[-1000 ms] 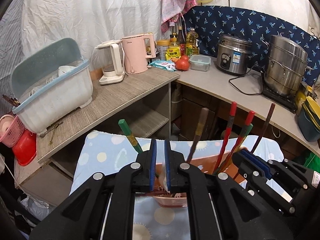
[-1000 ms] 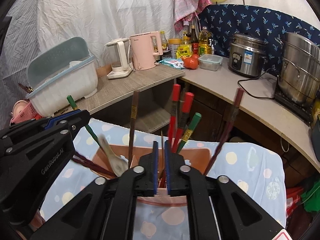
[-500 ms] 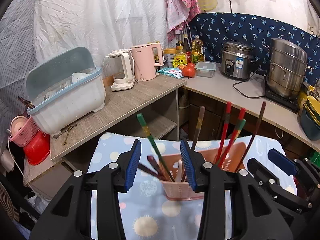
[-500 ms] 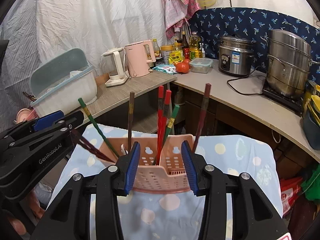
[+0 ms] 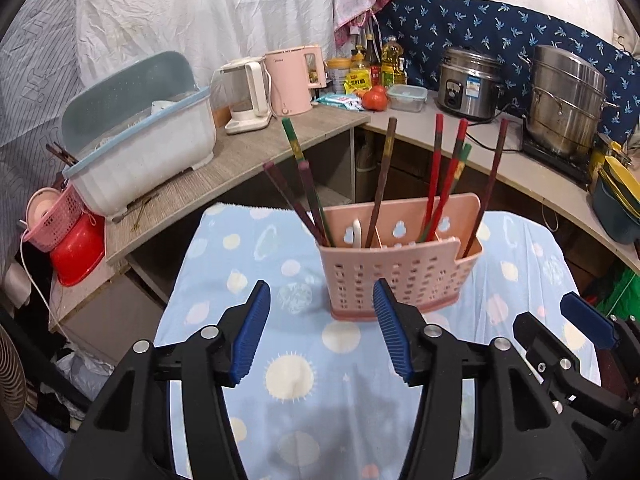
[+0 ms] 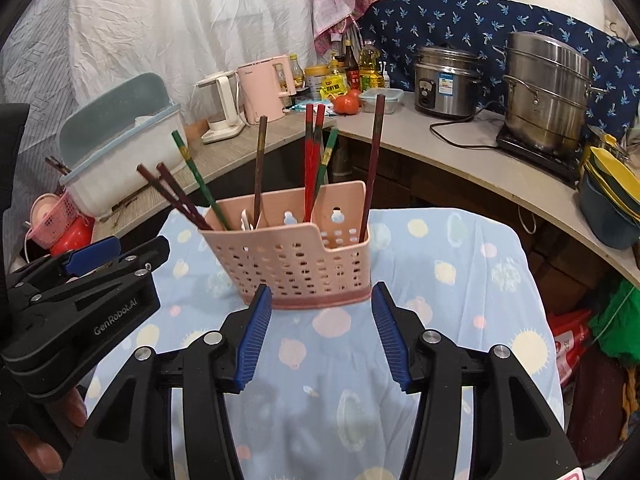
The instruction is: Organize utensils
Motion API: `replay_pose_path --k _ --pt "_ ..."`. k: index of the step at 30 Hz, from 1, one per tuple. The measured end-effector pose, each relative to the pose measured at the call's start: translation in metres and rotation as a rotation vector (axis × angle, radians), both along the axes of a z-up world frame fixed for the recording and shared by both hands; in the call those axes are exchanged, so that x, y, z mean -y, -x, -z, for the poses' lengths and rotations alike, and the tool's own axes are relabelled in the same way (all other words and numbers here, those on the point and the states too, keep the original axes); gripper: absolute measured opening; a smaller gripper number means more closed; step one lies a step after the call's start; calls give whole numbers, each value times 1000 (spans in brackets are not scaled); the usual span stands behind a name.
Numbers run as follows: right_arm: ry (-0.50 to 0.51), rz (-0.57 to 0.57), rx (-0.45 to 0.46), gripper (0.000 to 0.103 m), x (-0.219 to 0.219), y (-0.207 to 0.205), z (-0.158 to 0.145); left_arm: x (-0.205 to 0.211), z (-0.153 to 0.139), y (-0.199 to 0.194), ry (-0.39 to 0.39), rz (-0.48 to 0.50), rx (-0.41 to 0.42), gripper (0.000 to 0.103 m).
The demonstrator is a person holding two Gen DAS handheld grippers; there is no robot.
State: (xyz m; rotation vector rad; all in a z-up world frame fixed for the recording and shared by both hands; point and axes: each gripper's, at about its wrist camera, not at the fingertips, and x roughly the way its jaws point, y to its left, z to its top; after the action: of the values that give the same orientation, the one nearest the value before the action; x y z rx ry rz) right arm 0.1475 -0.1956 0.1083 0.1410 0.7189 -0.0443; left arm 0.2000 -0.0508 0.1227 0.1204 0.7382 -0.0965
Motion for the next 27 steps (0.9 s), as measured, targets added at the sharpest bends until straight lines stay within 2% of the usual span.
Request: replay_pose_path --k 5,10,19,24,27 --pt "15 9 -12 59 -6 15 4 -2 6 16 -8 -6 -9 62" --pt "24 20 -24 61 -10 26 9 -8 13 29 -3 -14 -25 66" --pt "36 48 -56 67 -12 39 22 -17 27 42 -10 -50 -44 85" --pt "11 68 -75 74 -5 43 25 -19 29 47 -8 -56 -44 88" --pt "30 78 -69 79 -5 46 24 -19 29 48 -7 -55 -43 90"
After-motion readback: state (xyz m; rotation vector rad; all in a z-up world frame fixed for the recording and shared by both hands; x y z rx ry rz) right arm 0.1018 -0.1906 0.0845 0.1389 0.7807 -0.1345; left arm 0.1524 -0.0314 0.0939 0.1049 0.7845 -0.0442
